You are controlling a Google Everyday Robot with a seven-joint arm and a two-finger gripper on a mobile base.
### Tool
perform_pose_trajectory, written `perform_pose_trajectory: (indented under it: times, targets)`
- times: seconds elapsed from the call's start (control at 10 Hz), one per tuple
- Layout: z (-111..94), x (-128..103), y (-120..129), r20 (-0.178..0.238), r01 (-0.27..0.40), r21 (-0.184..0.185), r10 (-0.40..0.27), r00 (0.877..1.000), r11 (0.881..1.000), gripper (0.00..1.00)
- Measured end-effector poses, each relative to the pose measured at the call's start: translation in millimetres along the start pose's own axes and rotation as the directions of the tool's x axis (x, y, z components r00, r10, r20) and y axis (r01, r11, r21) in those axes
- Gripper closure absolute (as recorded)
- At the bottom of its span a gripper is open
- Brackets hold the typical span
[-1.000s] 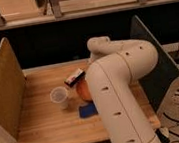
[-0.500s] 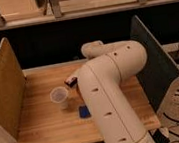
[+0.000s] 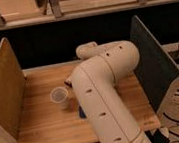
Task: Pick up the ceramic bowl
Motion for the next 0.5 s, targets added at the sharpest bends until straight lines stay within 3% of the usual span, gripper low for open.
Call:
perform_pose_trajectory:
  times: [0.1, 0.2, 0.5]
  targets:
    - [-3, -6, -1, 0.017, 0.004, 0.011, -0.005, 1.0, 1.0, 0.98]
    - [-4, -4, 2, 0.017, -0.003, -0.003, 0.003, 1.0, 1.0, 1.0]
    - [-16, -10, 0, 0.053, -0.012, 0.001, 0.011, 0.999, 1.0, 1.0]
